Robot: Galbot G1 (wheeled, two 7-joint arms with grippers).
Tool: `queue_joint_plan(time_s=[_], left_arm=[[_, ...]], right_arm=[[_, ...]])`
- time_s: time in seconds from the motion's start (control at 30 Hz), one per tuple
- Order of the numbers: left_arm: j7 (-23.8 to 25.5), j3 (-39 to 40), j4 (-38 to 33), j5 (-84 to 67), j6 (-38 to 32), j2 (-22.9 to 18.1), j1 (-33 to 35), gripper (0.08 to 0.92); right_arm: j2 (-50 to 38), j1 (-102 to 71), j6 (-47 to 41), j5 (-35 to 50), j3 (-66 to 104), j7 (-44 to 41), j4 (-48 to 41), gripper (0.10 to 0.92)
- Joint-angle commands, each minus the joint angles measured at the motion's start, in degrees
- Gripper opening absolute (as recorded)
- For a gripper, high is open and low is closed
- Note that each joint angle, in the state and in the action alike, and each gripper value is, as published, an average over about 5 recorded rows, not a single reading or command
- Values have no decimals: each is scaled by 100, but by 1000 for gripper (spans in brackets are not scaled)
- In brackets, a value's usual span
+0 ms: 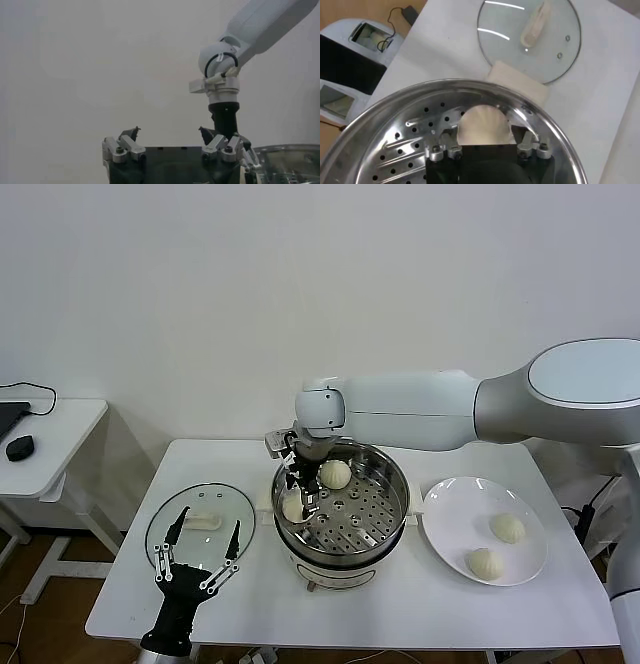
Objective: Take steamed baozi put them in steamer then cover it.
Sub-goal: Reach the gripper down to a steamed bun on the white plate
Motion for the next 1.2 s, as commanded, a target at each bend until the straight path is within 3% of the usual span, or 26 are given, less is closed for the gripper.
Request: queue_joint_plan(time_s=[0.03, 0.37, 0.57, 0.87, 1.2], left_arm=[[2, 29, -18, 2, 4, 4, -14, 823], [11, 129, -18, 60, 12, 5, -78, 823], [16, 139, -9, 117, 15, -22, -52, 823], [15, 113, -29, 166, 23, -68, -2, 823], [12, 104, -10, 223, 46, -99, 24, 823]], right_arm=[[-1197, 681, 73, -411, 222, -533, 803, 821], [-3907, 1442, 1036, -1810, 398, -2349, 1159, 823], [-4873, 833, 1409, -2513, 532, -2799, 1060, 823], [-5404, -813, 1591, -3212, 931, -2246, 703, 823], [-5170, -2858, 1466, -3442, 2425, -1690, 225, 823]])
